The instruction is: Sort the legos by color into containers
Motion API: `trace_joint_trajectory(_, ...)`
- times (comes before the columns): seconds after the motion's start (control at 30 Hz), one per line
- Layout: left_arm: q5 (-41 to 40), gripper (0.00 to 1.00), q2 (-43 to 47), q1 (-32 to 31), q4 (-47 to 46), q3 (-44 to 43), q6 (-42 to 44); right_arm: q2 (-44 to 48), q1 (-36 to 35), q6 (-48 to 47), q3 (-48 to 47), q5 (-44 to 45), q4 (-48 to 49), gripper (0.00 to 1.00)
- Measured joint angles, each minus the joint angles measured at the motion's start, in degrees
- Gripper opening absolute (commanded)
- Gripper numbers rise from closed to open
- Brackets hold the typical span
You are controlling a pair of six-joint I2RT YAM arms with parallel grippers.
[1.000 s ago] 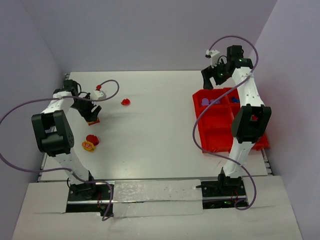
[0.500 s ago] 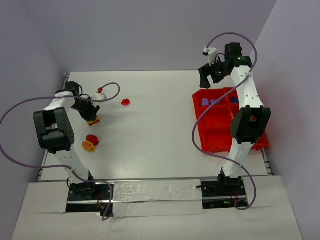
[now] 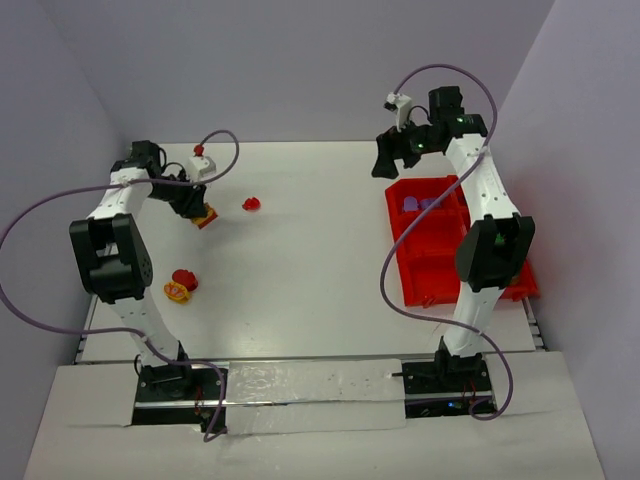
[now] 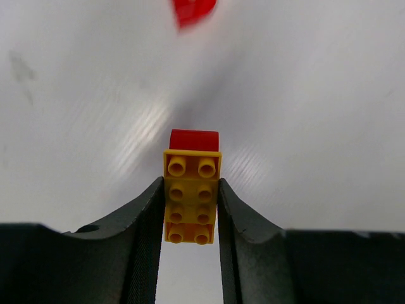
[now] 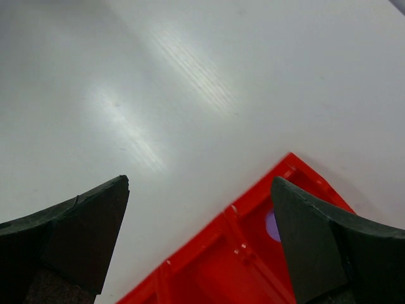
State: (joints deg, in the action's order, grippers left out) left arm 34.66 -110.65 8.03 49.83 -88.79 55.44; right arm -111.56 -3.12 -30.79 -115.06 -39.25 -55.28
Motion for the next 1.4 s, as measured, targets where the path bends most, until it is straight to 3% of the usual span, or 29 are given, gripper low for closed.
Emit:
trace_joint_trajectory(0.2, 14.21, 0.0, 5.03, -9.25, -6.63, -0.93, -16.56, 4.24, -6.22, 3.44, 5.16, -9.0, 5.87, 1.0)
trace_joint_trajectory(0.43, 24.57, 0.0, 12.51, -20.03, -27.56, 2.99, -38.18, 4.18, -14.75, 2.7, 3.43, -14.24, 8.59, 1.0)
trace_joint_trajectory(0.67, 28.68, 0.0, 13.59, -22.63, -42.3, 4.26, -52.96, 3.4, -18.46, 2.7, 1.73, -17.37, 9.84, 1.0)
trace_joint_trajectory(0.97, 32.61, 0.0, 13.59, -22.89, -52.61, 6.15, -62.74, 3.36, -20.38, 1.01, 1.59, -19.37, 9.85, 0.97)
trace_joint_trajectory(1.17, 34.36, 0.0, 13.68, -23.3, -54.03, 6.81, -64.04, 2.69, -21.06, -0.73, 0.69, -19.66, 9.84, 0.8)
trace_joint_trajectory(1.23, 34.66, 0.0, 13.68, -23.57, -54.22, 6.81, -64.05, 1.92, -21.28, -1.2, -0.25, -19.8, 9.87, 0.61)
trace_joint_trajectory(1.4, 34.95, 0.0, 13.68, -24.08, -54.61, 6.82, -64.06, 0.92, -21.76, -2.33, -0.75, -19.9, 9.33, 0.39)
